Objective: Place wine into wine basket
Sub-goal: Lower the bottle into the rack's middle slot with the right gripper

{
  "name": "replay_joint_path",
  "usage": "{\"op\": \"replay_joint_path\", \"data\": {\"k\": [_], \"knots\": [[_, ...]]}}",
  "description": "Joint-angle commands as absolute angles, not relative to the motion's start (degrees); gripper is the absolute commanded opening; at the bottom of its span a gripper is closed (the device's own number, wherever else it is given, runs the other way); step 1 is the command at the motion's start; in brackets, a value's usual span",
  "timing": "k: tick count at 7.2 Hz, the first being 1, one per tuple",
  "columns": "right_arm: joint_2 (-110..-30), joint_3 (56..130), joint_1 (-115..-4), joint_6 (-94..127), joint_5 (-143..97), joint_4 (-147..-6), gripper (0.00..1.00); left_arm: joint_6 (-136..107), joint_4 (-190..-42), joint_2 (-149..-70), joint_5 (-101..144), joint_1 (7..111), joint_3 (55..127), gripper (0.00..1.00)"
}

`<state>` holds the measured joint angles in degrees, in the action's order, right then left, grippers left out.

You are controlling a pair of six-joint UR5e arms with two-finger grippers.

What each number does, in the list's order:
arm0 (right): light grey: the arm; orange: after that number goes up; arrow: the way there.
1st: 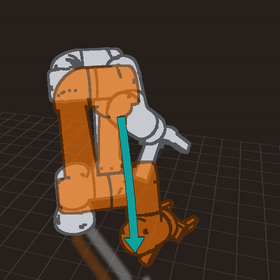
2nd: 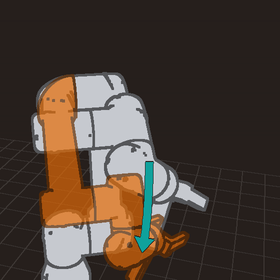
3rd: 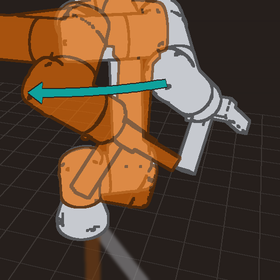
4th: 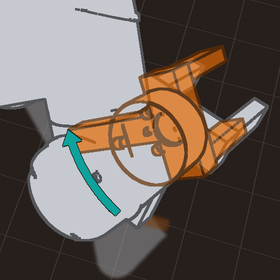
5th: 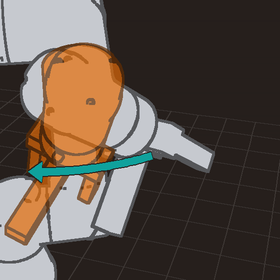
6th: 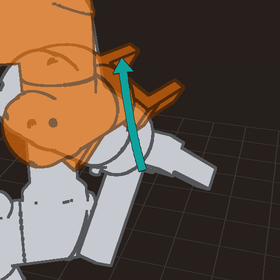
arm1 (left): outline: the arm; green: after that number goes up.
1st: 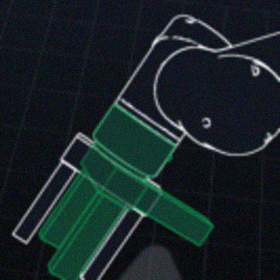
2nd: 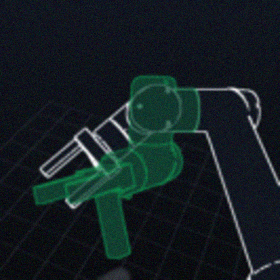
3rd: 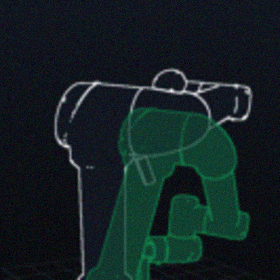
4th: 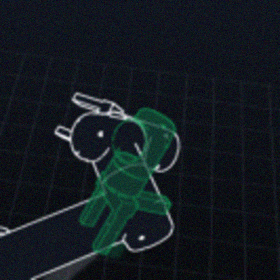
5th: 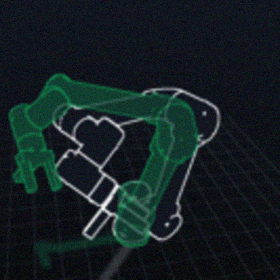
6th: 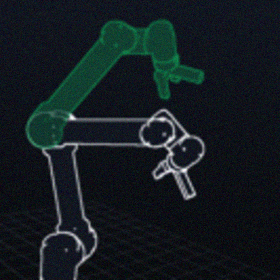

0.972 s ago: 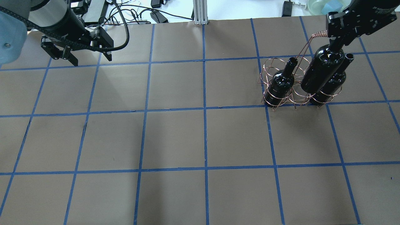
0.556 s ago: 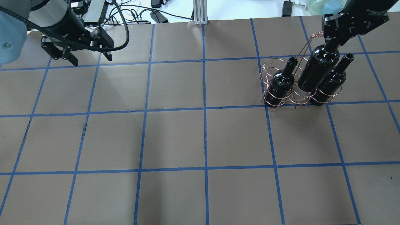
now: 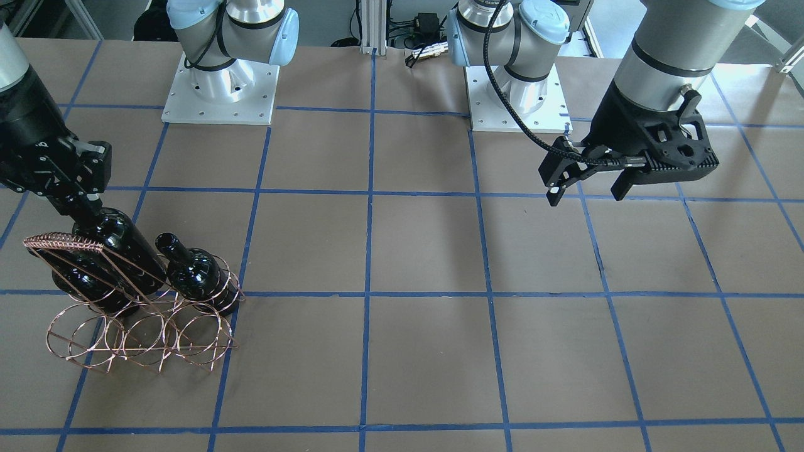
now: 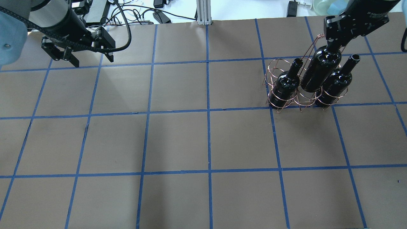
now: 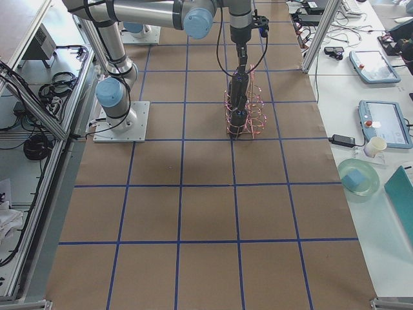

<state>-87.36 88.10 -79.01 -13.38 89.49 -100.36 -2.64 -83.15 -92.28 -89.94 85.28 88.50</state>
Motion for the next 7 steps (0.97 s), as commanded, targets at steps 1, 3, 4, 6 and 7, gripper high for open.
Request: {"op": "replay_joint_path", "data": {"k": [1, 3, 4, 6, 7], "knots": [[-87.2, 88.7, -78.9, -14.8, 89.1, -100.6, 0.00, -2.6, -83.1, -92.3, -89.9, 85.3, 88.5, 1.00], [-87.1, 88.8, -78.8, -15.2, 88.9, -100.6, 0.00, -2.6, -83.1, -92.3, -89.9, 85.3, 88.5, 1.00], [-87.0, 88.9, -78.7, -16.3, 88.9, -100.8, 0.00, -2.6, -83.1, -92.4, -89.9, 85.3, 88.5, 1.00], [-87.0, 89.0, -78.4, -18.3, 89.0, -101.0, 0.00, -2.6, -83.1, -92.4, -89.9, 85.3, 88.7, 1.00], [-87.0, 89.2, -78.4, -18.5, 88.9, -101.0, 0.00, -2.6, -83.1, -92.5, -89.9, 85.3, 88.7, 1.00]]}}
